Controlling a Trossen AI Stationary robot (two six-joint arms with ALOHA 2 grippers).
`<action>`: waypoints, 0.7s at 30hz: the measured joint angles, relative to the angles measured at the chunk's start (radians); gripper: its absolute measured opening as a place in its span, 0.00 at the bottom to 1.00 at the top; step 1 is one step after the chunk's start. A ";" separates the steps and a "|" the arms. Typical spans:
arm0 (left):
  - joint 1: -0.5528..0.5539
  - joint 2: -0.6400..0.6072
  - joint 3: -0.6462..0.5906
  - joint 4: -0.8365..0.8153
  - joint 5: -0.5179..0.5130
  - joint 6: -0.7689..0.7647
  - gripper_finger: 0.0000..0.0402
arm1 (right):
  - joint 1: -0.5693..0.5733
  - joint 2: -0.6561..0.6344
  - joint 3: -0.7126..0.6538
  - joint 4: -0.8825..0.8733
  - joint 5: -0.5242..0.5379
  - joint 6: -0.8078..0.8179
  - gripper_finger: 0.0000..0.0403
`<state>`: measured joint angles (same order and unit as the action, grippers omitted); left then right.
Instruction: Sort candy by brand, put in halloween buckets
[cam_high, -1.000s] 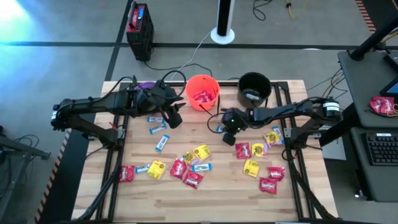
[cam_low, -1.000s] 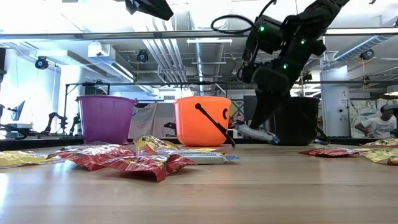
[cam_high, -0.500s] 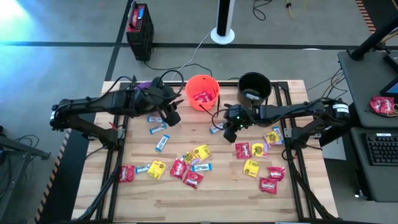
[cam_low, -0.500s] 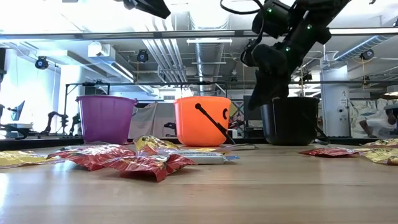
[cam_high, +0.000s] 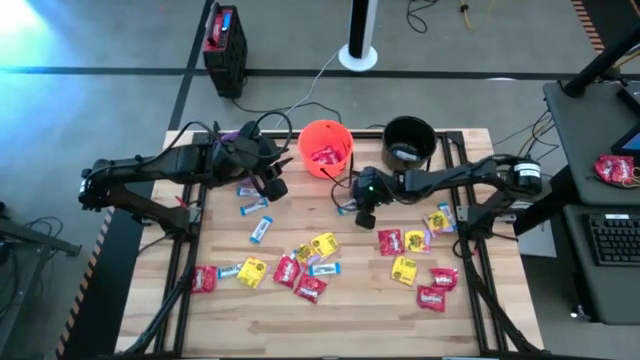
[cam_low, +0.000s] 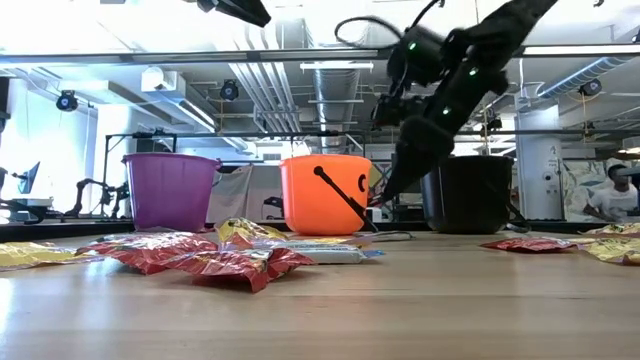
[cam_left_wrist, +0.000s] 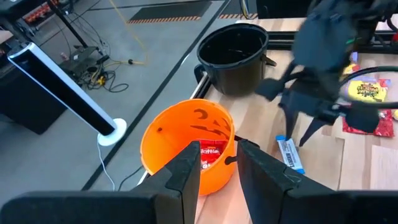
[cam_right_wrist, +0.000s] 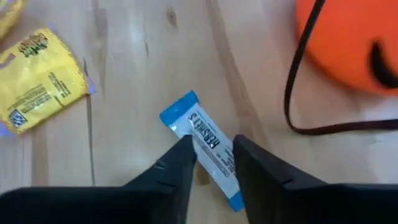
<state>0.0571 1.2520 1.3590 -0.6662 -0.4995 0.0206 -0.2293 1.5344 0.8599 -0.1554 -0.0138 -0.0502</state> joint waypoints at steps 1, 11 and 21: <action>0.001 0.000 0.000 0.000 0.000 -0.001 0.23 | -0.018 0.021 0.016 -0.028 -0.036 -0.001 0.29; 0.004 0.003 0.000 0.001 0.000 -0.007 0.23 | -0.065 0.172 0.134 -0.140 -0.117 -0.163 0.46; 0.007 0.004 0.000 0.002 0.000 -0.007 0.23 | -0.066 0.274 0.173 -0.199 -0.118 -0.271 0.47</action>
<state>0.0639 1.2560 1.3590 -0.6640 -0.4992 0.0135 -0.2955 1.8087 1.0330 -0.3542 -0.1316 -0.3214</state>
